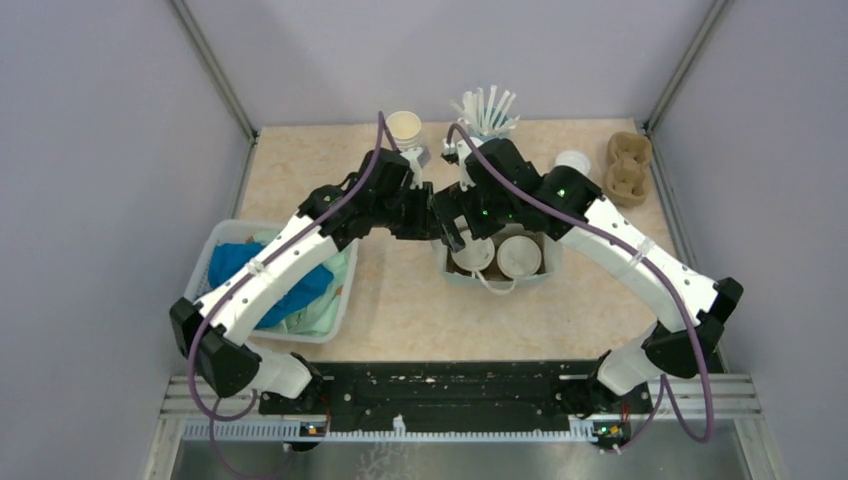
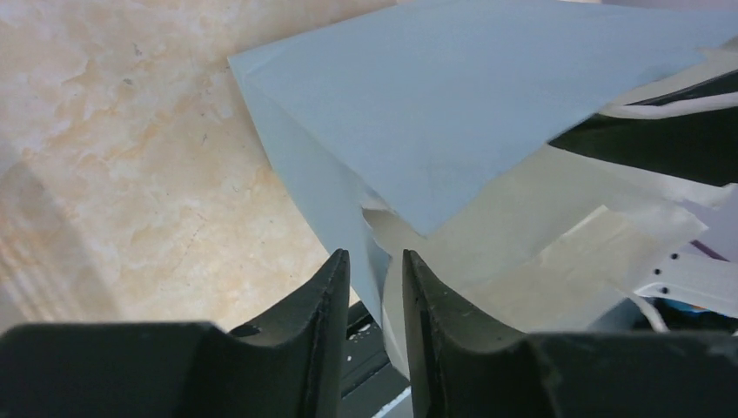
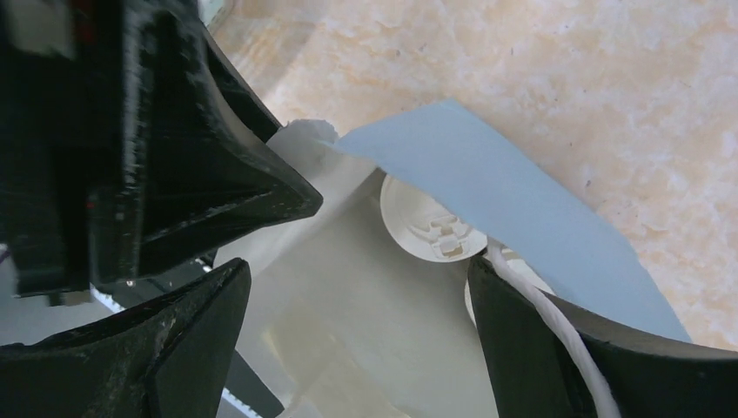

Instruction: Pack the takeout coffee

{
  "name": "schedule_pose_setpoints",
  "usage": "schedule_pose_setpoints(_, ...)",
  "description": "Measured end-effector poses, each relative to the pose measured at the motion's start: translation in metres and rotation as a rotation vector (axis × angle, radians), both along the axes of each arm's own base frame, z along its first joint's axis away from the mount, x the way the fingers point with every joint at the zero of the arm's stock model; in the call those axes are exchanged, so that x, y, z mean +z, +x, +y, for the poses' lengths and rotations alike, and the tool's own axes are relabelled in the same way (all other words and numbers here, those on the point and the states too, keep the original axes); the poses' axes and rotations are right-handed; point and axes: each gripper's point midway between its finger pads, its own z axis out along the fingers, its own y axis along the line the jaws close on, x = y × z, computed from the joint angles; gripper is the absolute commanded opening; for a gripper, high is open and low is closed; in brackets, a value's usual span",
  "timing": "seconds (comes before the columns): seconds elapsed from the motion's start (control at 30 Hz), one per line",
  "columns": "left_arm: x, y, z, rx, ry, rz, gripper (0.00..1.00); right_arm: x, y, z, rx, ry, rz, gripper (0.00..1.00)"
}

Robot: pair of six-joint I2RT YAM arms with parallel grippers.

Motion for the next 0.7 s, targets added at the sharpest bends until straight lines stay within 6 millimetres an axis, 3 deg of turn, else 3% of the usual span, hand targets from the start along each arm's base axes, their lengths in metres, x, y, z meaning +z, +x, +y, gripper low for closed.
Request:
schedule_pose_setpoints(0.17, -0.021, 0.014, -0.008, -0.016, 0.058, 0.033, 0.15, -0.006, 0.013, -0.006, -0.050, 0.031, 0.028, 0.97)
schedule_pose_setpoints(0.33, -0.010, 0.026, -0.014, -0.024, 0.058, 0.005, 0.12, -0.013, 0.009, -0.009, -0.031, 0.061, 0.108, 0.98)
schedule_pose_setpoints(0.5, 0.004, 0.035, -0.018, -0.024, 0.040, -0.022, 0.11, -0.024, -0.012, -0.006, 0.040, 0.102, 0.247, 0.98)
schedule_pose_setpoints(0.7, -0.003, 0.043, -0.017, -0.008, 0.054, -0.008, 0.12, -0.030, -0.032, 0.001, 0.076, 0.135, 0.361, 0.96)
